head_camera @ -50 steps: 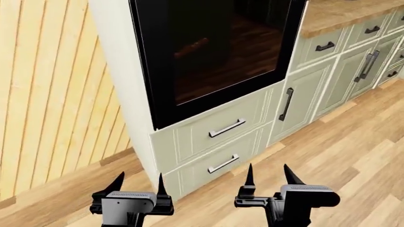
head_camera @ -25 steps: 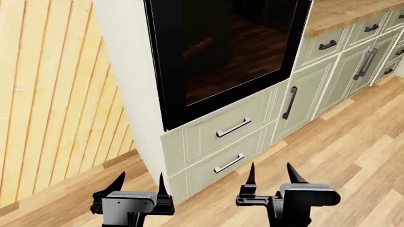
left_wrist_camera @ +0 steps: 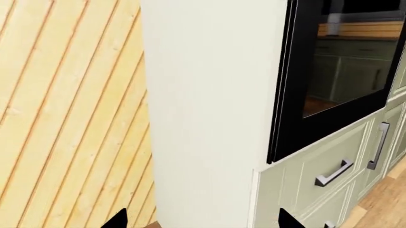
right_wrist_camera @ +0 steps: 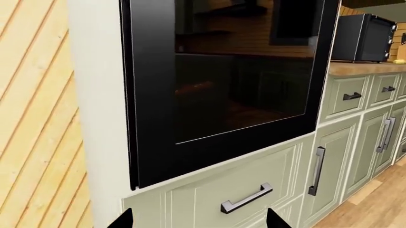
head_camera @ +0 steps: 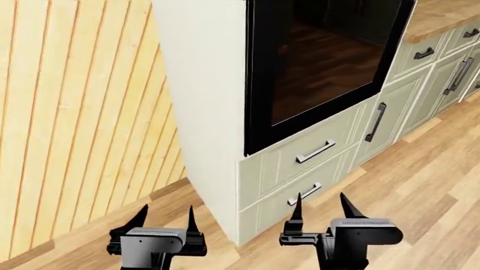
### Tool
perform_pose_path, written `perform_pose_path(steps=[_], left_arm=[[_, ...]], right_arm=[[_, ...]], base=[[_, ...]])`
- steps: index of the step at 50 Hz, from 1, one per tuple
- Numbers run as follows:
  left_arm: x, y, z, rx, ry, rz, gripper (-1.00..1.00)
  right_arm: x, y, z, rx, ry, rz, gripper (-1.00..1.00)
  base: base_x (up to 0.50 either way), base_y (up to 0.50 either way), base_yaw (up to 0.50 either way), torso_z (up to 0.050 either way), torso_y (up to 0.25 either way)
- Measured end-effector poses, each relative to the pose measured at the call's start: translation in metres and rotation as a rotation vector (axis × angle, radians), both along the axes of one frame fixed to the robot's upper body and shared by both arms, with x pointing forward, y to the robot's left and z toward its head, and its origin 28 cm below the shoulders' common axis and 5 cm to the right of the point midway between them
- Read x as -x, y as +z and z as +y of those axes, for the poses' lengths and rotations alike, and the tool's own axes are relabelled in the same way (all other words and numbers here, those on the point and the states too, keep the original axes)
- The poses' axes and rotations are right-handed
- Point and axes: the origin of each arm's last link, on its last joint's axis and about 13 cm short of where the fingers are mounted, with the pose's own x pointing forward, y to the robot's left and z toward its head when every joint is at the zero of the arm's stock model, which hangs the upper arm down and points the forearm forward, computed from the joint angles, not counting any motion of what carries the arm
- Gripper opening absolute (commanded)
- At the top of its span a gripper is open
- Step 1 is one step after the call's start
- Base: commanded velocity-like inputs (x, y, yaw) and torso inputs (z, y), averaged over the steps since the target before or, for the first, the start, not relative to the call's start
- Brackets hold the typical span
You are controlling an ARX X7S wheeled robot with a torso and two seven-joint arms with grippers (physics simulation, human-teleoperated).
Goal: Open the oven door
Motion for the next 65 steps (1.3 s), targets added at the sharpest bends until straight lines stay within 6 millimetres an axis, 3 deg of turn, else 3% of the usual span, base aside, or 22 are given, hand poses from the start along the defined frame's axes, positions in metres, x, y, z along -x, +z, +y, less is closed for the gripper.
perform_pose_path(steps=[45,65], left_arm=[[-0.0019,0.0004,-0.0001,0.0,-0.001,-0.008,1.0],[-0.0026,-0.0005,0.0002,0.001,0.005,-0.006,1.0]], right_arm=[[-0.0013,0.0023,-0.002,-0.029,-0.024,-0.036,1.0],[-0.0008,0.0019,-0.003,-0.037,-0.035,-0.054,1.0]], base=[[0.39,-0.22,0.0,0.0,0.0],[0.0,0.0,0.0,-0.008,0.0]])
